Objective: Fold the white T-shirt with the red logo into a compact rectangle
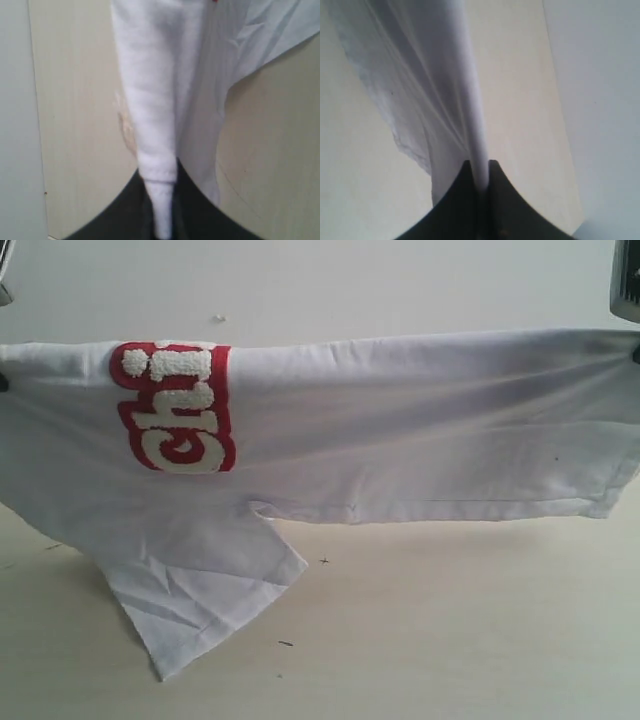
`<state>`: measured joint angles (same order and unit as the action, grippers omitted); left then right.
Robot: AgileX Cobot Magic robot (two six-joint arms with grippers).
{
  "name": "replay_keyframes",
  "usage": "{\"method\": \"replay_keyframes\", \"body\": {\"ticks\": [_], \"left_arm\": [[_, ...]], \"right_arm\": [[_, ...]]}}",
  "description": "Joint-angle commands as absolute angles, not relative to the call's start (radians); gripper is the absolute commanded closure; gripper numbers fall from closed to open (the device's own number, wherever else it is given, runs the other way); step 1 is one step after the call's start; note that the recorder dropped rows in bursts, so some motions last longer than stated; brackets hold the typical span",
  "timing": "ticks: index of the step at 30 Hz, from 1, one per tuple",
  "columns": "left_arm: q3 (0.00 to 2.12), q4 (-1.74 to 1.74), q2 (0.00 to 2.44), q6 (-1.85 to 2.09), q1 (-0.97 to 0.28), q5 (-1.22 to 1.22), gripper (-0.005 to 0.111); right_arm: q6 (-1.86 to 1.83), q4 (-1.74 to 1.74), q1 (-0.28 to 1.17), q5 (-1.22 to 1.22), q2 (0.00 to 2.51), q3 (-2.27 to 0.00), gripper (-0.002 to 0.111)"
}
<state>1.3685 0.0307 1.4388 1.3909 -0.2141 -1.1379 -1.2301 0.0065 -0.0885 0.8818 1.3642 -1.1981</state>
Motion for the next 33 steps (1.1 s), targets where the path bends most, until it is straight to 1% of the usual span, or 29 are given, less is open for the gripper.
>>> {"method": "replay_keyframes", "body": {"ticks": [1,5,16,19,23,27,33], "left_arm": [[1.374,0.057,1.359,1.352,-0.21,-1.21,0.107],[1.374,0.161,1.3,1.331,-0.21,-1.221,0.107],[1.37,0.239,1.103,1.192,-0.21,-1.221,0.107],[1.345,0.289,1.032,1.187,-0.212,-1.221,0.107],[1.285,0.293,0.928,1.142,-0.27,-1.221,0.107],[1.226,0.293,0.834,0.999,-0.353,-1.221,0.107],[1.191,0.33,0.72,0.749,-0.455,-1.221,0.107]], "right_arm": [[-1.225,0.113,-0.093,1.006,1.322,-1.205,0.108],[-1.198,0.184,-0.093,1.075,1.293,-1.205,0.108],[-1.198,0.307,-0.093,1.219,1.143,-1.203,0.108],[-1.179,0.322,-0.093,1.221,1.097,-1.203,0.108],[-1.064,0.322,-0.093,1.221,1.02,-1.193,0.108],[-1.076,0.34,-0.084,1.221,0.92,-1.118,0.108],[-1.068,0.344,0.039,1.221,0.806,-1.022,0.108]]}}
